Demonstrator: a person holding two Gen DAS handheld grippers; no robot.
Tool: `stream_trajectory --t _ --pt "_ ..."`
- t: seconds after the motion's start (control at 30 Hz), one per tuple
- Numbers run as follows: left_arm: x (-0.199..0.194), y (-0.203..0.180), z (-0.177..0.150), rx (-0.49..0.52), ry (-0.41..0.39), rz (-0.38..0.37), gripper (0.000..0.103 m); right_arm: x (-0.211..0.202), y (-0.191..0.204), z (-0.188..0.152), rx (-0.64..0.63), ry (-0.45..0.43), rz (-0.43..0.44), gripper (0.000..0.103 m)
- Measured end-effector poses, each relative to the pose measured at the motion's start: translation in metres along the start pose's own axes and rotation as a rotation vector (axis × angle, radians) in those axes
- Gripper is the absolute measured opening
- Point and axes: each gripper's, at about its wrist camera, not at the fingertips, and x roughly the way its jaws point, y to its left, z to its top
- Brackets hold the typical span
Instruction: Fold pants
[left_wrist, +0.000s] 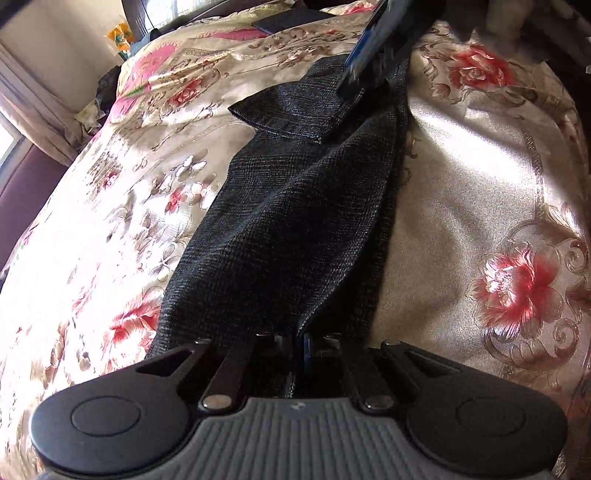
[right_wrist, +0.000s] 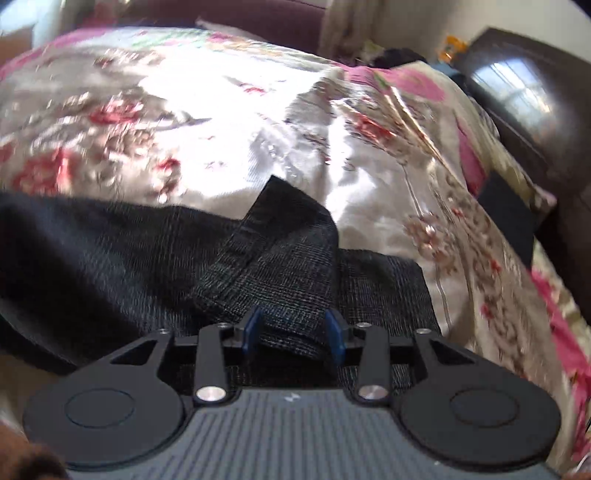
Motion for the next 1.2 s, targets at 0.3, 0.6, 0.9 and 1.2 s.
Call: stream_trajectory --t 0.3,0.6,0.9,1.2 --pt "-0.001 0.002 -0.001 0.012 -0.016 -0.020 0.021 -0.011 0.007 -0.020 -0.143 -0.049 0.078 0.042" --pt "0.001 0.004 0.001 0.003 -0.019 -0.032 0.021 0.011 0.020 -0.009 -0.136 -0.090 0.020 0.008" --pt "-0.001 0.008 0.009 -0.024 -0.034 -0.067 0.022 -0.014 -0.124 -0.037 0.737 -0.020 0.044 0.002" --pt "0.004 0.003 0.013 -0.018 -0.042 -0.064 0.023 0.020 -0.169 -0.093 1.199 0.090 0.158 0.004"
